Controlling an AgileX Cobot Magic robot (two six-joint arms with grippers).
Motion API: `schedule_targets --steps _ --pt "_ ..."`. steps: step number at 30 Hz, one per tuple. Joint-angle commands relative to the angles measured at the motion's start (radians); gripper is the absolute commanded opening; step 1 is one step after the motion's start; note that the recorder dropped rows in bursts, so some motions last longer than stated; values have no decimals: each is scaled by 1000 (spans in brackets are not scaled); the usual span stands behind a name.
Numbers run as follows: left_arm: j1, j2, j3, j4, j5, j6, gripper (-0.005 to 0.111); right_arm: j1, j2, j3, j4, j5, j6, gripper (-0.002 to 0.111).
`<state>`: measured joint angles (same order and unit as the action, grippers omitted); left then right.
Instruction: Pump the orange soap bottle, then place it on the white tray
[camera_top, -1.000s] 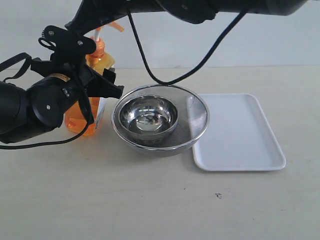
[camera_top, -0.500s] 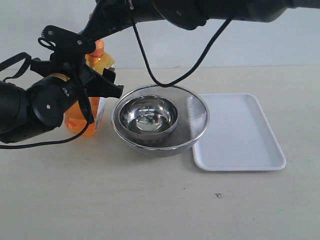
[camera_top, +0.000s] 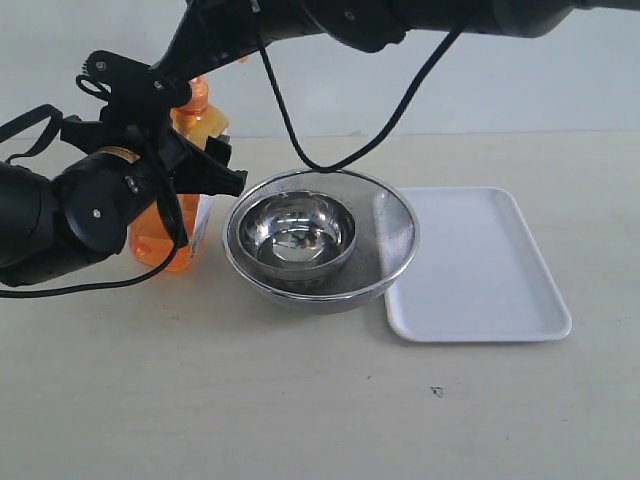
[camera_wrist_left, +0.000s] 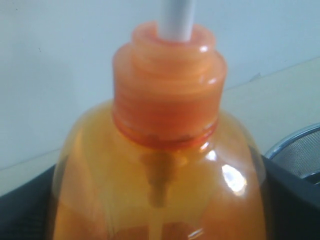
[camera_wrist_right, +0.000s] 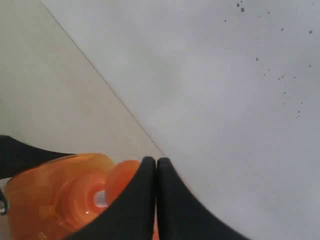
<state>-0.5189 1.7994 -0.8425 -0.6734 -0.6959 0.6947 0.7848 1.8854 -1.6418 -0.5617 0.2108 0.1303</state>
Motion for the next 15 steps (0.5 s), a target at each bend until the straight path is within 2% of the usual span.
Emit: schedule_targets --steps 1,8,10,12,14,15 --pt "-5 -6 -8 9 -28 4 5 18 -30 -7 99 56 -78 0" --pt "-5 -4 -8 10 -11 4 5 12 -153 -7 351 224 -328 0" --pt "-5 -2 -8 10 -11 4 5 9 -191 -7 389 224 -408 0" --pt "-5 3 -8 10 -8 4 5 -43 -211 -7 499 215 -494 0" --pt "-5 5 -8 10 7 4 5 -127 -209 -7 711 248 -594 0" --pt "-5 5 -8 10 5 4 5 -179 -204 -7 959 279 -771 0"
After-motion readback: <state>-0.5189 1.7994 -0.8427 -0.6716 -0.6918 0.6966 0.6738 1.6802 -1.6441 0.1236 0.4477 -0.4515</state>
